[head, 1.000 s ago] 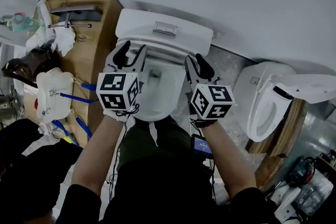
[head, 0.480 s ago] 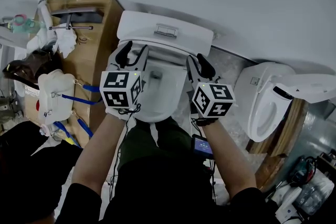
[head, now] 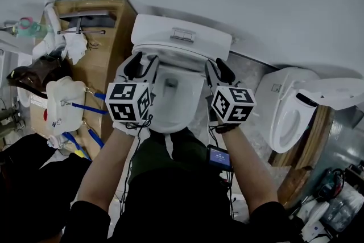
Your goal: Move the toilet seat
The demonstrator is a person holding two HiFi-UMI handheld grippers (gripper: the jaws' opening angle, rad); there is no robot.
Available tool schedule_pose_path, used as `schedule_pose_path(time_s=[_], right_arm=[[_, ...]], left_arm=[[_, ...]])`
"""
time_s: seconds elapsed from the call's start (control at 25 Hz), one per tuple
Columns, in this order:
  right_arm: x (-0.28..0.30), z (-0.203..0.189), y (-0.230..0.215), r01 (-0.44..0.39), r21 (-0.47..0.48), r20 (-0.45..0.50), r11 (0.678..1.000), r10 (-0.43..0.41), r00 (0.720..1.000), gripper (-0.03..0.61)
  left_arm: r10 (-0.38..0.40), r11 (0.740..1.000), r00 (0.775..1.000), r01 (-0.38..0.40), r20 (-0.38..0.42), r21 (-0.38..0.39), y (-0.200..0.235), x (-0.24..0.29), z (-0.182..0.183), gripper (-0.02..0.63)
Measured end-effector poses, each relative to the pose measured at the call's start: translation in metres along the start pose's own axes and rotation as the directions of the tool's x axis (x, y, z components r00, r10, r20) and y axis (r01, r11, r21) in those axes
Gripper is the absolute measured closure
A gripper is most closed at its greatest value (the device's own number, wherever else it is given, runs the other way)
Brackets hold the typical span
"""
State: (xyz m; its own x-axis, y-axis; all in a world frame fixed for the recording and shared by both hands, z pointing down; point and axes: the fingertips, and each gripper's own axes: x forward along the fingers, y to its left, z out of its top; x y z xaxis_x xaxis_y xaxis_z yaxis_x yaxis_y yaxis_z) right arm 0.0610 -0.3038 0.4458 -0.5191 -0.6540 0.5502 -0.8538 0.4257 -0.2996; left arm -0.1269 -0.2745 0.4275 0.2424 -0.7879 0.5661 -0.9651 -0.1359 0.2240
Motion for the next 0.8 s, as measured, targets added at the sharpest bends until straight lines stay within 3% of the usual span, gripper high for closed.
schedule_pose_path(time_s=[0.32, 0.64, 0.8], right_arm=[[-0.050, 0.017, -0.015, 0.074, -0.008, 0.033, 0.997, -0.074, 0.997, 0.426], [-0.105, 0.057, -0.052, 0.154, -0.008, 0.189, 0.988, -0.149, 0.971, 0.440], [-0.129, 0.045, -0.084, 0.224, 0.019, 0.189, 0.974, -0.223, 0.956, 0.445]], left_arm=[[-0.077, 0.997, 0.996, 0.077, -0.048, -0.009, -0.012, -0.068, -0.017, 0.400], [-0.172, 0.985, 0.985, 0.172, 0.005, -0.031, -0.048, -0.143, 0.000, 0.400], [-0.216, 0.976, 0.976, 0.216, 0.016, 0.002, -0.068, -0.168, 0.005, 0.400]])
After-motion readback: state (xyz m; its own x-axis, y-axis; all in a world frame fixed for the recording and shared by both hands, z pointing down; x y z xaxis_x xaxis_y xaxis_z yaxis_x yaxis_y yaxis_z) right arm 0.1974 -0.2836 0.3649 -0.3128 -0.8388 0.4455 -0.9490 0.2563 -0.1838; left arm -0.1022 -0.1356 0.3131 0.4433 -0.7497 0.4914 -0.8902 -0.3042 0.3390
